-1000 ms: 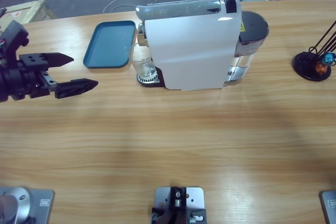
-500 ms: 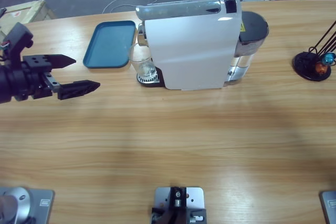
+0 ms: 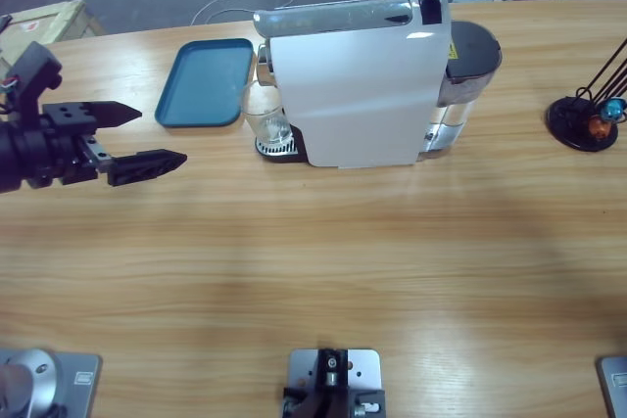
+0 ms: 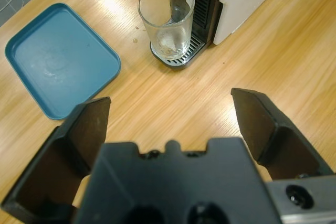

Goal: Pour coffee

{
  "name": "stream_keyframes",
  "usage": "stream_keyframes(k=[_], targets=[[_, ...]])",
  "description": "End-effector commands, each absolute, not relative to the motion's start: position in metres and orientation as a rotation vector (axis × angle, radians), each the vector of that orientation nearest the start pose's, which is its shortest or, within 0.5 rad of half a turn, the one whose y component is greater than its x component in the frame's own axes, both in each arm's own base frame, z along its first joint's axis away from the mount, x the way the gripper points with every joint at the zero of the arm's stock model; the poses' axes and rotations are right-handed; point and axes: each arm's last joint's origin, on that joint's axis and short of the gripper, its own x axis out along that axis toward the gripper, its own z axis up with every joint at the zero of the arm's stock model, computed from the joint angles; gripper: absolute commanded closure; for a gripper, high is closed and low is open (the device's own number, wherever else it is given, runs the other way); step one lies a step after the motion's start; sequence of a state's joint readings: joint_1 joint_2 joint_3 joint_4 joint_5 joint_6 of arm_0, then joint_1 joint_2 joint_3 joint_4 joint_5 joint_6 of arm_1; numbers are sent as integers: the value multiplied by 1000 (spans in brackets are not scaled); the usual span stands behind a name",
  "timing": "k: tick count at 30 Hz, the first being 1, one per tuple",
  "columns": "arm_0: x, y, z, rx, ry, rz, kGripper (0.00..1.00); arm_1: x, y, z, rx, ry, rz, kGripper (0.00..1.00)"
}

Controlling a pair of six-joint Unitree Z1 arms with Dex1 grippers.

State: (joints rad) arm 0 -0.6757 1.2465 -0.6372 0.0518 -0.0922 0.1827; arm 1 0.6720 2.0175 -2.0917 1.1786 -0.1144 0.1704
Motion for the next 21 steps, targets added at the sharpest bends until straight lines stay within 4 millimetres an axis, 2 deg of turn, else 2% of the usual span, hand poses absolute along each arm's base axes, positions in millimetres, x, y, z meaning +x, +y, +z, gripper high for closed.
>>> stream_keyframes(k=[1,4,6,7,8,9,12,21], targets=[[151,-129,275,373,611,-802,9,340,270,338,-330,1181,415,1000],[150,-129,276,372,610,-802,9,337,266,351,-319,1134,416,1000],[151,-129,276,371,608,-802,9,330,261,378,-295,1039,443,1000],[151,-129,277,371,605,-802,9,325,258,395,-284,990,458,955],[151,-129,278,370,603,-802,9,318,256,411,-272,946,472,375],[151,-129,279,369,599,-803,9,309,253,426,-260,901,479,10],[151,-130,279,368,596,-803,9,294,247,441,-246,870,482,0],[149,-131,279,373,594,-816,9,288,244,410,-254,987,451,0]])
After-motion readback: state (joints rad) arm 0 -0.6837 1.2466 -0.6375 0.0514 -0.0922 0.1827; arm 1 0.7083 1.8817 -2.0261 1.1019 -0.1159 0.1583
